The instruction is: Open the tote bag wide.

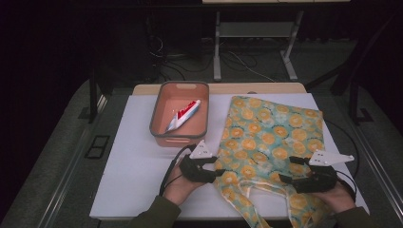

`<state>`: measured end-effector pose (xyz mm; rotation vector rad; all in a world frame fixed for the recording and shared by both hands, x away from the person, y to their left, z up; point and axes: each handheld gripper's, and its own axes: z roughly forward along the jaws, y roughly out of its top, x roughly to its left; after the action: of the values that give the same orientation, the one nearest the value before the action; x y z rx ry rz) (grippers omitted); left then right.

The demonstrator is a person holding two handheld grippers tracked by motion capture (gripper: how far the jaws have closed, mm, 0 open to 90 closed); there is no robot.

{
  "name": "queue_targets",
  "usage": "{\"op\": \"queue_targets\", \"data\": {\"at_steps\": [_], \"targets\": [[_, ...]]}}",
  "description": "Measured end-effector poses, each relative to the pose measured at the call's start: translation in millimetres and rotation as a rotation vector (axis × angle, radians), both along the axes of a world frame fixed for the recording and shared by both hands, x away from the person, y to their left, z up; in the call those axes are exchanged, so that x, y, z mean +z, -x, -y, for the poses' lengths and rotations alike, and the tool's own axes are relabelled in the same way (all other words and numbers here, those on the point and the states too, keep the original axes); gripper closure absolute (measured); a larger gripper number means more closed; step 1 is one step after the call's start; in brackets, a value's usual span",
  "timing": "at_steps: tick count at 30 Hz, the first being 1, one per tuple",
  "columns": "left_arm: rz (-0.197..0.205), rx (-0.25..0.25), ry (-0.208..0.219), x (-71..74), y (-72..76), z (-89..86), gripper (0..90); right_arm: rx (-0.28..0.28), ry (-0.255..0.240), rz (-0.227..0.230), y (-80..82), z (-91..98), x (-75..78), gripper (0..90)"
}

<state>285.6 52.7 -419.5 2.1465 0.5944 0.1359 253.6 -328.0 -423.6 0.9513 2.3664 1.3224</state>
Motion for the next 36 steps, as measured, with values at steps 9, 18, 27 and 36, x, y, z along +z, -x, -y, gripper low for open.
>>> {"op": "queue_targets", "data": {"at_steps": [9, 18, 27, 36], "targets": [[-0.085, -0.049, -0.074, -19.4, 11.2, -2.0, 30.5, 0.004, 0.006, -0.001, -0.9, -1.4, -1.1, 19.5], [-0.008, -0.085, -0.162, -27.9, 10.6, 14.8, 41.4, 0.005, 0.008, -0.004, -1.6, -0.9, -1.7, 19.5], [0.049, -0.116, -0.172, -24.0, 6.6, 21.5, 88.1, 0.004, 0.011, -0.002, -1.2, -1.2, -1.3, 19.5], [0.09, 0.054, -0.141, -12.7, -28.9, 3.0, 88.7, 0.003, 0.01, 0.001, -1.4, -1.4, -1.3, 19.5]]}}
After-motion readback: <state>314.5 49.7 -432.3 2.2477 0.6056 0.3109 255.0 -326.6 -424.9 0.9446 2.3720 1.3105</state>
